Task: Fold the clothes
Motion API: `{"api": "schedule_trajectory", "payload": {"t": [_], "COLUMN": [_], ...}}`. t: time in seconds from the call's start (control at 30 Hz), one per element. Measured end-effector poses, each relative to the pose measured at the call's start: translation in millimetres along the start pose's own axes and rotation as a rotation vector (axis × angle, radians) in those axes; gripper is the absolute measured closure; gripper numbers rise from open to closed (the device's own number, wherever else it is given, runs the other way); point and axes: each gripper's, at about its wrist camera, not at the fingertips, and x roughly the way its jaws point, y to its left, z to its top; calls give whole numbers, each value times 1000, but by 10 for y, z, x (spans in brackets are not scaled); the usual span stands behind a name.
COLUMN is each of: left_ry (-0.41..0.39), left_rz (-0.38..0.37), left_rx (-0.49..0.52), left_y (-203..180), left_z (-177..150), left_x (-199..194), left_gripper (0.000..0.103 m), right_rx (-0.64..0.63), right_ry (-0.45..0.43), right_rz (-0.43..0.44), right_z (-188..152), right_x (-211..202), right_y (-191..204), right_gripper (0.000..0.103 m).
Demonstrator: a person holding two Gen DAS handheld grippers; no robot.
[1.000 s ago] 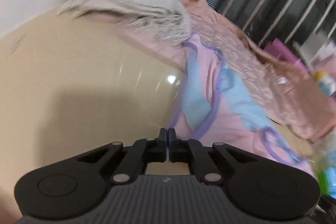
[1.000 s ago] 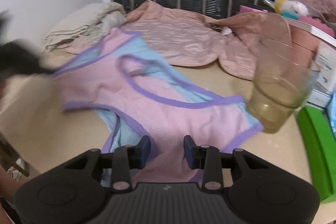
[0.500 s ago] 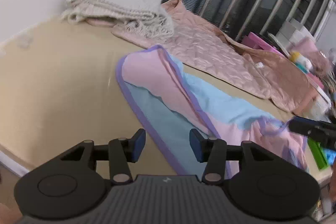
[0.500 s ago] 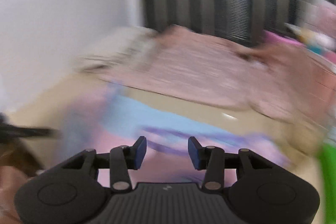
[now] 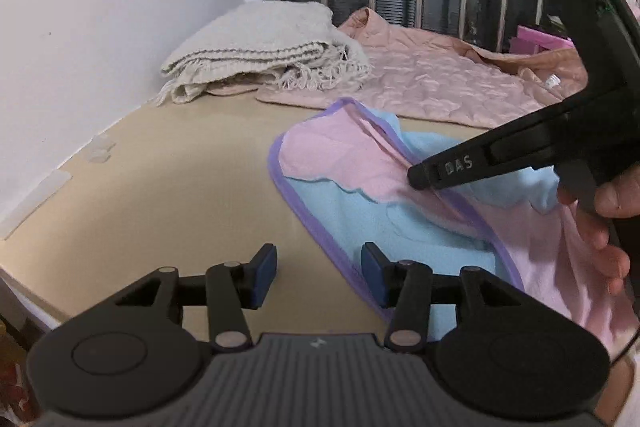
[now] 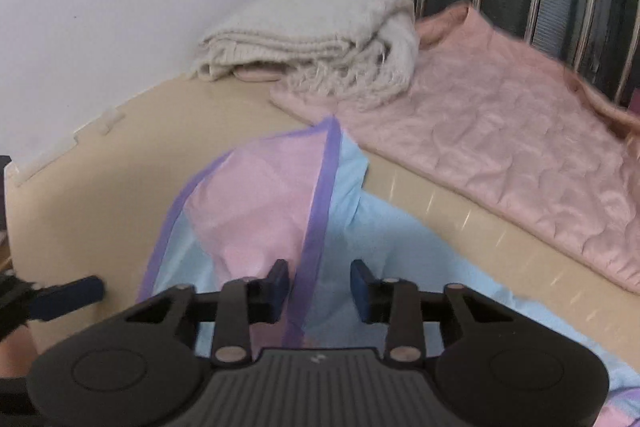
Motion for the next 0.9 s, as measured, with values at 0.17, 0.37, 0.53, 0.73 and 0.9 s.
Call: {"api": "schedule_trajectory", "payload": {"t": [0.17, 0.37, 0.53, 0.73, 0.9], "left_ry": [42, 39, 105, 113, 101], "left_rz": [-50, -152, -271, -175, -80], "left_rx": [51, -97, -117, -28, -9], "left_y": [-74, 184, 204, 214, 289], "left_z": [-76, 184, 373, 326, 256], "left_x": [-226, -74, 242, 232, 182], "left_gripper": [53, 50, 44, 43, 39], "right_rx": [7, -7, -27, 76, 93], "right_ry": [0, -16, -15, -59, -16], "right_rz": [78, 73, -59, -181, -199], "right_z": [16, 247, 649, 915, 922], "right_x": [-107, -110, 210, 391, 687], "right_y": [-51, -149, -245, -496, -539], "right_gripper": [98, 98, 98, 98, 92]}}
